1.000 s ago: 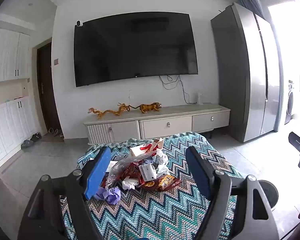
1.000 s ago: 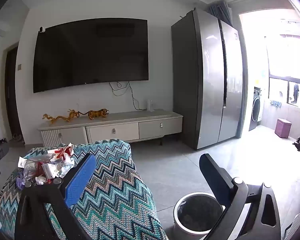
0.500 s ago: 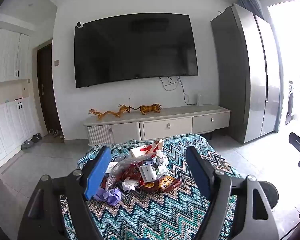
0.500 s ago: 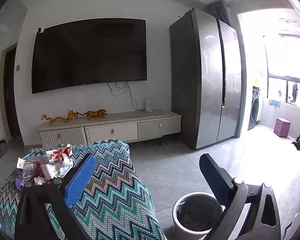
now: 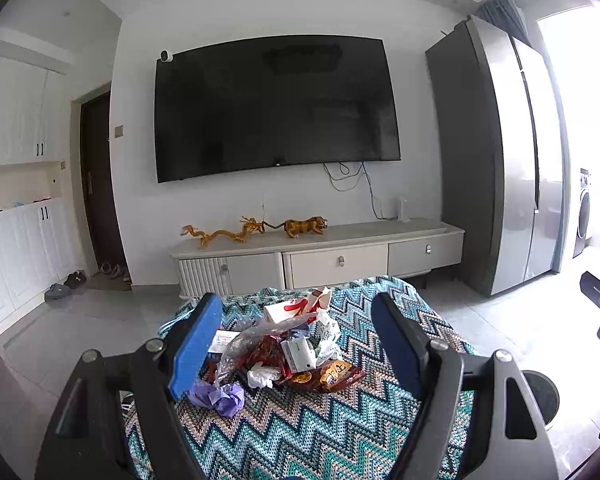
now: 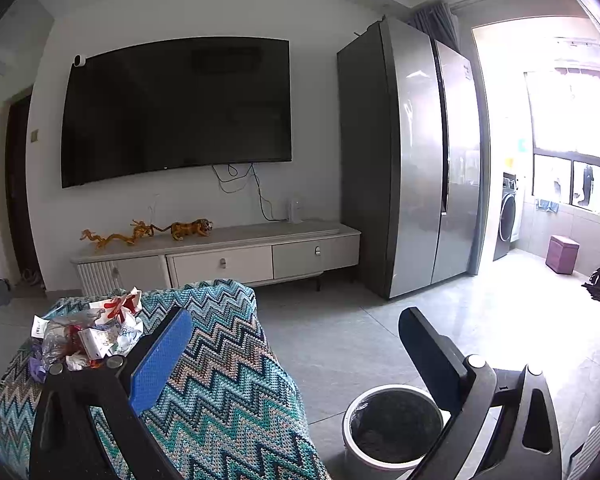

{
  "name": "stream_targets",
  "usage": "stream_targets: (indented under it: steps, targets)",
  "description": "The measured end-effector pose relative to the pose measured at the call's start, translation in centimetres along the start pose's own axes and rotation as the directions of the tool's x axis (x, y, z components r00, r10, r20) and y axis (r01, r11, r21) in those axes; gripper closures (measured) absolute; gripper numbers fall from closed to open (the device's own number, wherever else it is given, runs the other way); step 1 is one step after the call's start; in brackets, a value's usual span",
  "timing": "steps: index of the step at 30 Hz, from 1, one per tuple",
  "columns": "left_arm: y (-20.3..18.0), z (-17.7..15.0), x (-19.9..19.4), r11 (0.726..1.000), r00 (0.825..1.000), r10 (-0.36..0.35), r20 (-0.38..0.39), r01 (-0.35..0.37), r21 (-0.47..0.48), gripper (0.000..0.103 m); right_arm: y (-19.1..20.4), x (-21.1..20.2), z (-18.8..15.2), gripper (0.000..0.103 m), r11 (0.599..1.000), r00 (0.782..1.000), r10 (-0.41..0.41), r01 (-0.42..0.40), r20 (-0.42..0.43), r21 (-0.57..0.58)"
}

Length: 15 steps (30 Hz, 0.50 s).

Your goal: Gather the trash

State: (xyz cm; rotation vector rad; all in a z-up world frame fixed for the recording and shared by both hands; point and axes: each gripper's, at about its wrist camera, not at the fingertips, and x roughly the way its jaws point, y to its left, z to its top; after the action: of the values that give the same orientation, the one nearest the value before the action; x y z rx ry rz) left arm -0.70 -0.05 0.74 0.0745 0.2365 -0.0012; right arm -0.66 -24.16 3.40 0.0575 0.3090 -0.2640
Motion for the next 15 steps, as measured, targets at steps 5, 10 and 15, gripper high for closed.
stream_targets:
  steps: [5,10,15]
  targets:
    - [0.21,-0.07,-0.11,1.000,1.000,0.007,0.016,-0.007,-0.011,0.027,0.02,-0.10,0.04,0.000,1.000,1.000,-0.006,0.006,0.003,0.000]
    - [0.42,-0.21,-0.08,1.000,1.000,0.011,0.020,-0.010,-0.022,0.027,0.20,-0.05,0.06,0.000,1.000,1.000,-0.010,0.010,0.004,-0.002]
    - [0.33,-0.27,0.03,1.000,1.000,0.013,0.019,-0.013,-0.015,0.027,0.28,-0.04,0.02,0.000,1.000,1.000,-0.016,0.016,0.005,-0.001]
